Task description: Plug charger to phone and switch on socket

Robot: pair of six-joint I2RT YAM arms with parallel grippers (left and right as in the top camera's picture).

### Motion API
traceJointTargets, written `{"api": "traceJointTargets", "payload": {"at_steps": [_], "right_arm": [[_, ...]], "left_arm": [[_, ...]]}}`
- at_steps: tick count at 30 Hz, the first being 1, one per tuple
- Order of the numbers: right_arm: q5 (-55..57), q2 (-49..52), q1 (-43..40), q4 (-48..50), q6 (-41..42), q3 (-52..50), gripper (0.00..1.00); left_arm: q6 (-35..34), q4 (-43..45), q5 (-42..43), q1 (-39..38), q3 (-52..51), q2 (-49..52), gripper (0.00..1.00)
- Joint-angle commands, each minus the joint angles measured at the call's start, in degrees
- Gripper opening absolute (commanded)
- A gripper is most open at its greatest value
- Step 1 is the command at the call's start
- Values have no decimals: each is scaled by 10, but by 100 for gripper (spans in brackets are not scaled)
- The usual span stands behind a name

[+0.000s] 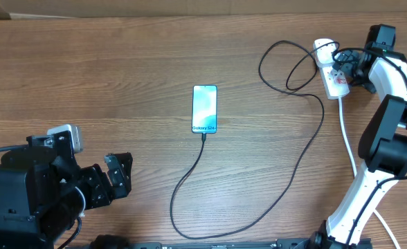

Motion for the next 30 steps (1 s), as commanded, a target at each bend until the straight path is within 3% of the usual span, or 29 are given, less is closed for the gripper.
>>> {"api": "traceJointTargets", "payload": {"at_steps": [1,30], "right_arm": [[-69,12,17,-10,-18,0,100],[-94,12,18,-12,-26,0,100]], "left_arm": [[-3,0,-8,-1,-3,2,100],[-3,0,-8,-1,-3,2,99]]}}
